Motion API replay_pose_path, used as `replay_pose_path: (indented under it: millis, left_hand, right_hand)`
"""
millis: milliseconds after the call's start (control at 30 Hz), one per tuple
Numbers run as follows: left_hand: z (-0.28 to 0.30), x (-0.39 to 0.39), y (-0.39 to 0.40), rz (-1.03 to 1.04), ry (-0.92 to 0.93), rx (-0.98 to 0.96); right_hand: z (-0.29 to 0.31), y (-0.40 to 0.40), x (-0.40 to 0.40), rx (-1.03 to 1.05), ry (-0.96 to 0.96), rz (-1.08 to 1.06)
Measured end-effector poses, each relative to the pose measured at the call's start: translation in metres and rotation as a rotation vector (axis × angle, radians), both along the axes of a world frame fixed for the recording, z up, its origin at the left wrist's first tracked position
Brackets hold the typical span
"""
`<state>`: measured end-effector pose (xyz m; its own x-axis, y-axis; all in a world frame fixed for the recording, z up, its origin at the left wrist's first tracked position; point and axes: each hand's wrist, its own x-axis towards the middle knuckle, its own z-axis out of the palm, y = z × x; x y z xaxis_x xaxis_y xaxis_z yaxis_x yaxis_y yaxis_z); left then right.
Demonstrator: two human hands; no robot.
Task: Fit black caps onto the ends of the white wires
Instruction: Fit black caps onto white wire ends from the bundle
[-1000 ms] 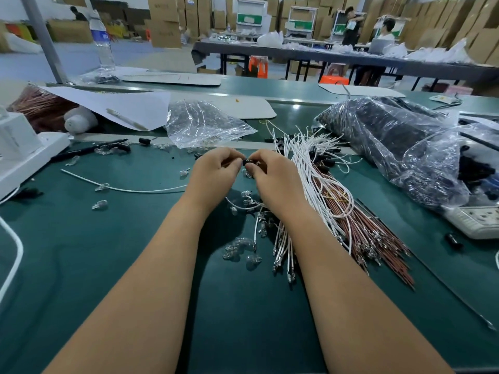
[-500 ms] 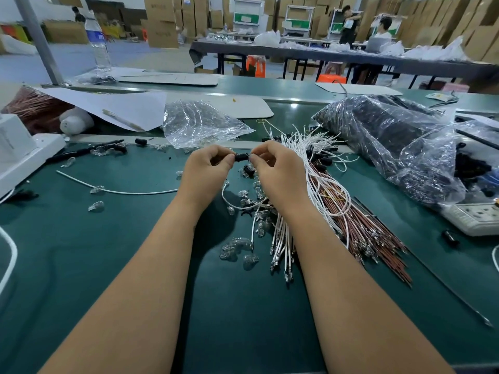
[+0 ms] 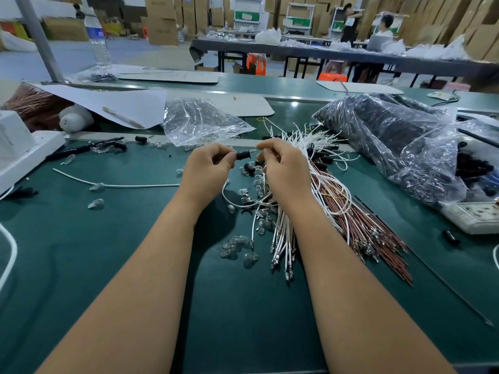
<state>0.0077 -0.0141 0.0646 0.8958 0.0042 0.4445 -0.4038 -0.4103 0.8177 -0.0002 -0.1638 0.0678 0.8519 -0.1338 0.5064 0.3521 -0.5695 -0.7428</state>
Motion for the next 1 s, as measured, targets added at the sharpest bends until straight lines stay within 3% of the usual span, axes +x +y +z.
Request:
replay_pose_path:
  millis: [300,533,800,1000]
  left_hand:
    - [-0.0019,0.0014,-0.0001,-0.016,-0.003,-0.028]
    - [-0.0056,0.0052,-0.0019,0.002,-0.054,0.036]
    - [-0.0052,0.0037,-0.0018,-0.029,-0.053,0.009]
    - [0.0007,-0.0029,-0.0035,-0.060,0.019,-0.138]
  right_hand:
    - [0.0021,0.0030,-0.0012,0.004,-0.059,0.018]
    - [0.0043,0.0048,-0.0030,0.127,0.009,0.010]
    - [0.0018,0.0087,-0.0029,0.094,-0.002,0.018]
    - [0.0014,0.0086,-0.0034,0.146,0.023,0.039]
